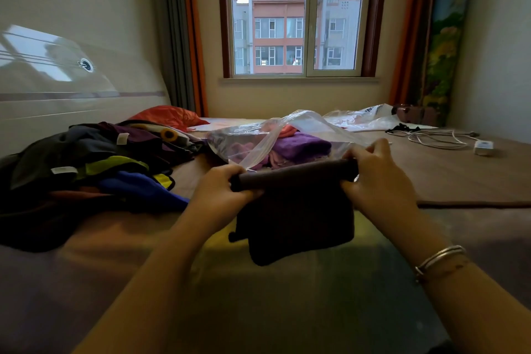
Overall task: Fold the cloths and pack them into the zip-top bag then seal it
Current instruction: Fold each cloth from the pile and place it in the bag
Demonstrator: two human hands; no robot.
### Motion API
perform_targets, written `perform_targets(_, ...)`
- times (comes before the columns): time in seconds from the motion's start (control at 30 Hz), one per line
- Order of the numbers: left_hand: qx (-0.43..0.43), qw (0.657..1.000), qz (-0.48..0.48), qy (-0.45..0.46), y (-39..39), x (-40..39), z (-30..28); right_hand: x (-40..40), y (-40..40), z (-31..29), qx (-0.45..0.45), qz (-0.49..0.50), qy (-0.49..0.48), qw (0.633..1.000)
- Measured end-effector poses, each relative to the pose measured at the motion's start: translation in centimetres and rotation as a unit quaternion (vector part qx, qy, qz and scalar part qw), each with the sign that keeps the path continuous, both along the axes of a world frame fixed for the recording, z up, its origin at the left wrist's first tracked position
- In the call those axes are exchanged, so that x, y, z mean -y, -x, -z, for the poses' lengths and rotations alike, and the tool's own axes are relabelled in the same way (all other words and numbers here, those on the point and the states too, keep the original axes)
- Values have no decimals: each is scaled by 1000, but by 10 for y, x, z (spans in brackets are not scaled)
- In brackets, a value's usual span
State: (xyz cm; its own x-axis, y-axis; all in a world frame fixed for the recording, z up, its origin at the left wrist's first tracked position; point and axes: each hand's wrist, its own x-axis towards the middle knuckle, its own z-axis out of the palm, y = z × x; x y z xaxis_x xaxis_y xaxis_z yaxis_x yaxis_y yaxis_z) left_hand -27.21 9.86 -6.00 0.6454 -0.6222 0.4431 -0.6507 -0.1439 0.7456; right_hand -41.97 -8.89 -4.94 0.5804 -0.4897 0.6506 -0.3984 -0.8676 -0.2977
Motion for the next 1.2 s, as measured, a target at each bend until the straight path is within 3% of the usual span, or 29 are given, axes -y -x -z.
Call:
perform_targets(0.1,24,1000,9,6,5,14,8,-9,-7,5,-43,-44,9,998)
perform_targets(0.23,68,997,27,38,11,33,12,-14,-25,13,-77,-157,-131,976)
perform_targets(0.33,9,995,55,86,23,46,9,-4,-28,11,-26,-162,-259,952)
perform_targets(0.4,-18,995,28,96,25,57,6,8,-26,11,13,-128,-219,967)
perform_targets(0.47,9,995,-53,84,18,66,-1,14,-24,13,76,-113,-153,979)
perform_targets(0.6,84,982,-169,1,-16,81,-14,13,-39,19,153,-134,-115,972)
perform_targets(0.7,175,943,-233,-164,-50,102,-20,31,-75,12,138,-153,-82,975)
perform_targets(0.77,170,934,-242,-199,-74,115,-28,48,-107,7,93,-170,-95,976)
perform_targets(1.0,153,955,-246,60,-136,143,-64,101,-233,2,-37,-248,-98,963)
perform_targets(1.2,167,955,-215,119,-146,142,-79,105,-349,-24,-82,-300,-81,947)
